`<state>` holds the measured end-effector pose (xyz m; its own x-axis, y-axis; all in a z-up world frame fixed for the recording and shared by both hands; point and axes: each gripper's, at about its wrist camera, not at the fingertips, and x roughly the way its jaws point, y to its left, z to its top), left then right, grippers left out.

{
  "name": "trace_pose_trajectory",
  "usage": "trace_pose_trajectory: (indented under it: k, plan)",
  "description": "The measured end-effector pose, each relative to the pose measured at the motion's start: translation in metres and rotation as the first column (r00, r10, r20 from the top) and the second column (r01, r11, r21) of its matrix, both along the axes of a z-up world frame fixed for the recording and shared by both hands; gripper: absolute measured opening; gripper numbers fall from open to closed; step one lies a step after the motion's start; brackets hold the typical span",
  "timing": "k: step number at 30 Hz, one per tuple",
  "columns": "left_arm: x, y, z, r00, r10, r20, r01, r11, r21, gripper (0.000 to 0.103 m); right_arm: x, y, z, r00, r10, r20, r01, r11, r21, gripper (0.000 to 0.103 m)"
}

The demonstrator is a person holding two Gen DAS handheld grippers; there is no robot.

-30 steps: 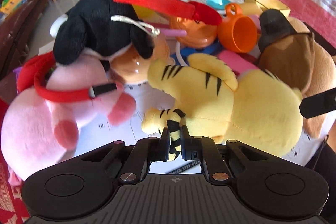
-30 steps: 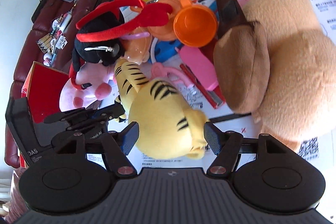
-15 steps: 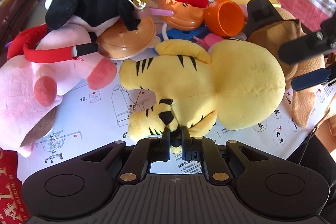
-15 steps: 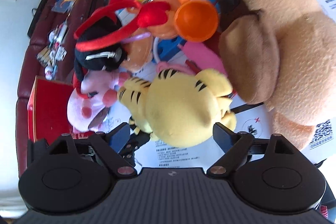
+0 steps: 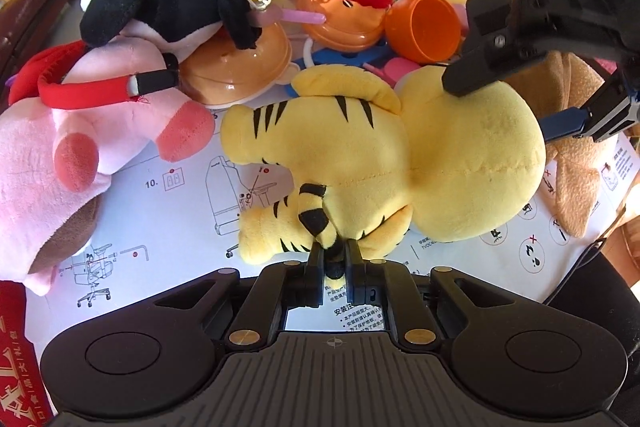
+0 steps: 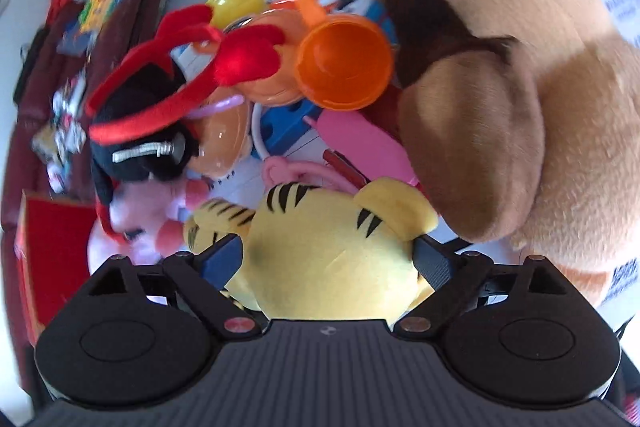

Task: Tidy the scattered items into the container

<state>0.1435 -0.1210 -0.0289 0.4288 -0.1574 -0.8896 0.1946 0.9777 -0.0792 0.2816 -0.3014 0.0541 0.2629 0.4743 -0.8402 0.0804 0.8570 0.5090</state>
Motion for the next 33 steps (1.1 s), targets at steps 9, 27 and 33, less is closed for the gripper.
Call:
trace_pose_trajectory:
  k: [9, 27, 33]
  plan:
    - [-0.002, 0.016, 0.008, 1.0, -0.001, 0.017, 0.001, 0.999, -0.033, 0.033, -0.018, 0.018, -0.003, 0.966, 0.21, 0.152, -0.191, 0.973, -0.133, 0.091]
    - [0.021, 0.03, 0.023, 0.989, -0.131, 0.065, 0.131, 0.991, -0.007, 0.076, -0.019, 0.002, -0.009, 0.949, 0.253, 0.186, -0.242, 0.967, -0.081, 0.091]
    - [0.013, 0.017, 0.027, 0.958, -0.275, 0.082, 0.279, 0.96, -0.038, 0.08, -0.02, 0.001, -0.011, 0.938, 0.28, 0.206, -0.27, 0.96, -0.073, 0.091]
